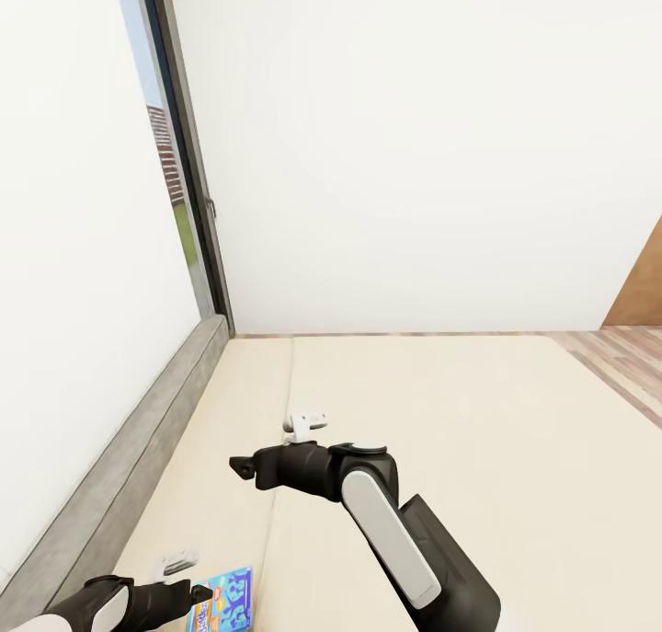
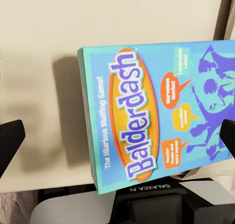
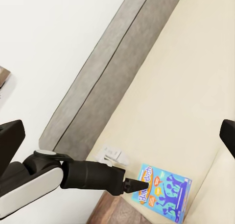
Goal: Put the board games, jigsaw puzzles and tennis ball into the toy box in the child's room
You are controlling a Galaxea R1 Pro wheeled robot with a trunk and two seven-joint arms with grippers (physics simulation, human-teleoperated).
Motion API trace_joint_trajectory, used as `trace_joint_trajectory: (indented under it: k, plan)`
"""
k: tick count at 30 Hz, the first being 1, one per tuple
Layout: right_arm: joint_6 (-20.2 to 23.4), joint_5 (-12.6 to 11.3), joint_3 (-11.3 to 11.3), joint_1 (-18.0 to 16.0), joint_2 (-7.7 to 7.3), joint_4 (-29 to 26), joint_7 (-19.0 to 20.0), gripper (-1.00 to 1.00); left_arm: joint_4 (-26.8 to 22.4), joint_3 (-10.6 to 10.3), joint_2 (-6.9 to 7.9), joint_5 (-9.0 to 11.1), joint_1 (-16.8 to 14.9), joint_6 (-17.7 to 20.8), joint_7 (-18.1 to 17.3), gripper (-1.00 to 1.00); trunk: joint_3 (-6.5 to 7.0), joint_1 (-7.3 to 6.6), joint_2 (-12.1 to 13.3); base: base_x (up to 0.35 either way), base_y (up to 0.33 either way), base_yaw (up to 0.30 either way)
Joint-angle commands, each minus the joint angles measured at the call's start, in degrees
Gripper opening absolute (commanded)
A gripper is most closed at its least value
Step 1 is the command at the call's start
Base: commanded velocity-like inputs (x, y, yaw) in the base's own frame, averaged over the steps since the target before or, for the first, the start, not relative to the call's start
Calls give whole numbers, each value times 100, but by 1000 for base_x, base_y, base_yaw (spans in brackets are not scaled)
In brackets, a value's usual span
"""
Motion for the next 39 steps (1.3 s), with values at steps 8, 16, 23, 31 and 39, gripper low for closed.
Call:
trace_joint_trajectory:
  k: [8, 16, 23, 31, 39]
  plan:
    - [10, -57, -9, -5, 1, -7, -46, 100, -8, -38, 3, 60, -2, 31, -6, 100, -6, 0, -4, 0, 0, 0]
    - [10, -57, -10, -5, 1, -3, -42, 100, -8, -42, 2, 60, -2, 24, -6, 100, -6, 0, -4, 0, 0, 0]
    - [10, -57, -10, -5, 1, -2, -43, 100, -8, -42, 2, 60, -2, 29, -6, 100, -78, 88, -164, 0, 0, 0]
    - [10, -57, -10, -5, 1, 0, -38, 100, -8, -42, 2, 60, -2, 26, -6, 100, -78, 88, -164, 0, 0, 0]
    - [10, -57, -4, -5, 1, -2, -36, 100, -8, -42, 2, 60, -2, 25, -6, 100, -132, 154, -284, 0, 0, 0]
